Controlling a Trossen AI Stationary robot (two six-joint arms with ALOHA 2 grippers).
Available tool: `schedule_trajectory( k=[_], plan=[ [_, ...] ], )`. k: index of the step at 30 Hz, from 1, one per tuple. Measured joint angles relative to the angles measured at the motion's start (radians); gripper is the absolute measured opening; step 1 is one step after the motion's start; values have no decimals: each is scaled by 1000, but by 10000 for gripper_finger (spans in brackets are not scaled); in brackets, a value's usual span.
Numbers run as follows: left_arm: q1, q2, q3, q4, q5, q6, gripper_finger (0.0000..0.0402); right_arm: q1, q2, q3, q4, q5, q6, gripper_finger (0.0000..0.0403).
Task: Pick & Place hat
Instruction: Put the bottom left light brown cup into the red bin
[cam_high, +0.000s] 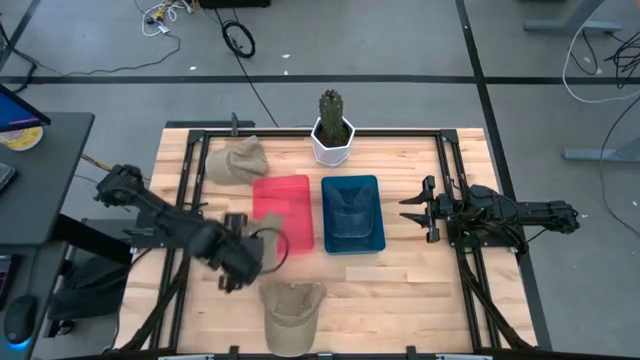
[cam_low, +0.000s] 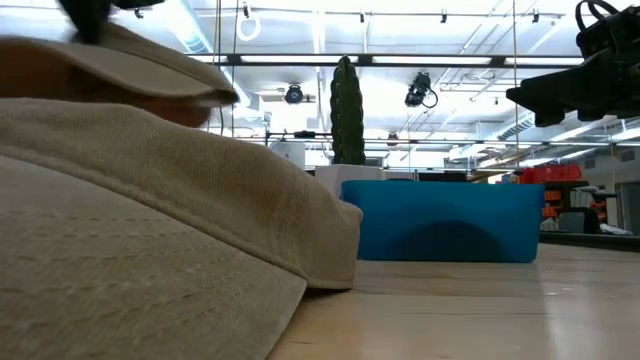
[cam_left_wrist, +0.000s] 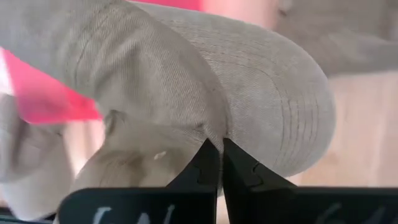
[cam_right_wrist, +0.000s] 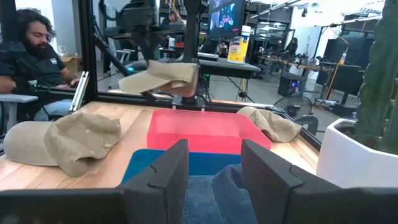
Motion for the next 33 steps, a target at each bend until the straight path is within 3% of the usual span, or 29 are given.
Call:
schedule_trajectory(
  k=[7,16,33],
  plan=[
    [186,2,0,128,-5,218,4,0,0,0,0,0,0,153],
    [346,38,1,221,-7,336,4,0,0,0,1,0,0,153],
    [369,269,0,231,8,331,4,0,0,0,2,0,0,153]
  ],
)
